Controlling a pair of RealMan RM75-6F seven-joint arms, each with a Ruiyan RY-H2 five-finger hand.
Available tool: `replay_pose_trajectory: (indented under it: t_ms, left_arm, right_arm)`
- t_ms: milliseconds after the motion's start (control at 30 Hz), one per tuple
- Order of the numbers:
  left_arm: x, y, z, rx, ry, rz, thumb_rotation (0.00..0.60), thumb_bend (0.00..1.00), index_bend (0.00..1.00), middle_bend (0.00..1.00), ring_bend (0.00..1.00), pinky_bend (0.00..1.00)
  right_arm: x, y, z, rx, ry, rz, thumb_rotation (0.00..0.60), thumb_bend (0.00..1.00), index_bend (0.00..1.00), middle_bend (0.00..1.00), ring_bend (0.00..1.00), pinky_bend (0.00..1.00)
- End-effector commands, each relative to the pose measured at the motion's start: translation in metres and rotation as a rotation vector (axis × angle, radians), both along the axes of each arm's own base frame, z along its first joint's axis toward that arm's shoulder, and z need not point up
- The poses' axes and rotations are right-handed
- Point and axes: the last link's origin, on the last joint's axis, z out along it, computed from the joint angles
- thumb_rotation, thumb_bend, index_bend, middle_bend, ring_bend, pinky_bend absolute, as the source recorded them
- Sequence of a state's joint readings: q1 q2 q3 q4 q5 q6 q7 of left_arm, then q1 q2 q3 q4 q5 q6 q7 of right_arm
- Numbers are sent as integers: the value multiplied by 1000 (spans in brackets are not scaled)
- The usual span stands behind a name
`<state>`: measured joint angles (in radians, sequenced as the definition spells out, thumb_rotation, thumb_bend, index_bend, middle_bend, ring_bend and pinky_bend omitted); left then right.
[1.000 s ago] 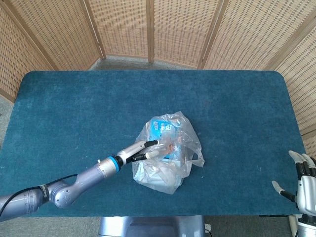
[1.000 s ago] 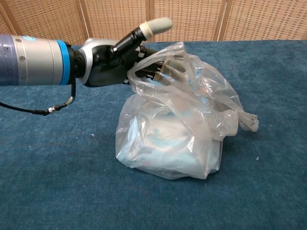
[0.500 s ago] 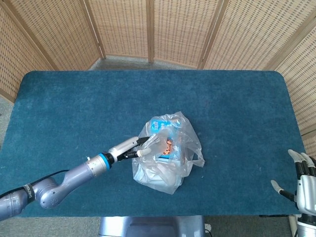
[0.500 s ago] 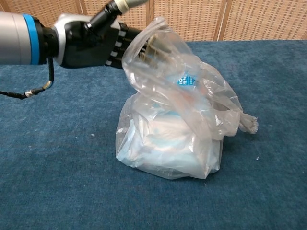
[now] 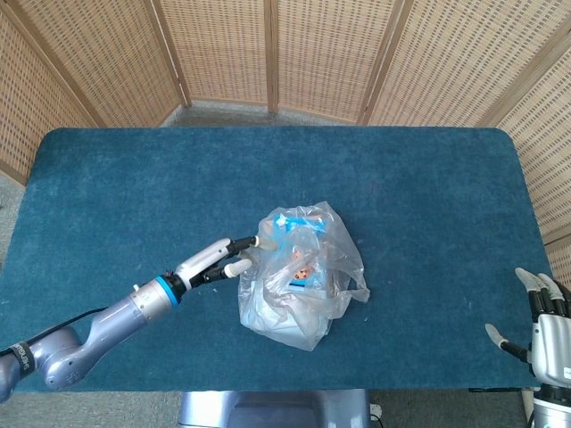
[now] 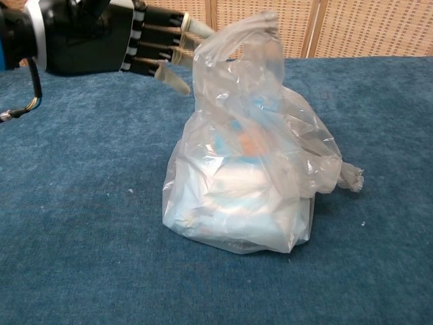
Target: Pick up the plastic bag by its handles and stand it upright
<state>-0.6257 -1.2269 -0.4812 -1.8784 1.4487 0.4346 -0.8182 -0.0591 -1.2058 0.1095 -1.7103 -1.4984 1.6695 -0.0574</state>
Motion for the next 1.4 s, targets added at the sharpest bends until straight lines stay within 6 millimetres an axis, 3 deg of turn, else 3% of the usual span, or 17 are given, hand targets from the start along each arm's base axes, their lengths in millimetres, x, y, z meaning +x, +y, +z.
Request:
replay_pose_trajectory:
  t_ms: [33,233,533,767,933,1200,1400]
  left_arm:
    - [-9,-5,0,-23,41,-12,0,46,197,175,133,251]
    - [-22,-3,13,11,41,8,0,45,196,175,133,252]
    - [1,1,36,79,-94,-39,0,46,197,175,133,253]
    - [12,2,23,37,-34,-112,0,46,197,174,133,253]
    - [-4,1,14,15,6,-77,0,45,197,175,133,253]
    - [-32,8,16,37,25,11,0,45,197,175,133,253]
    - [-31,8,8,9,28,12,0,46,197,175,133,253]
  right_arm:
    - [-1,1,1,-3,-1,-2,600,127,130,208,144,98]
    - [-2,0,1,0,-6,-2,600,127,130,208,144,99]
    - [0,-2,0,-1,-9,7,600,127,130,208,144,99]
    - [-1,1,3,-14,-7,1,600,127,130,208,144,99]
    - [-3,4,5,-18,-6,-10,600,127,130,208,144,99]
    - [-4,1,3,-16,-10,-7,600,128,130,208,145,99]
    - [-4,0,1,-12,-10,-8,600,127,130,208,144,100]
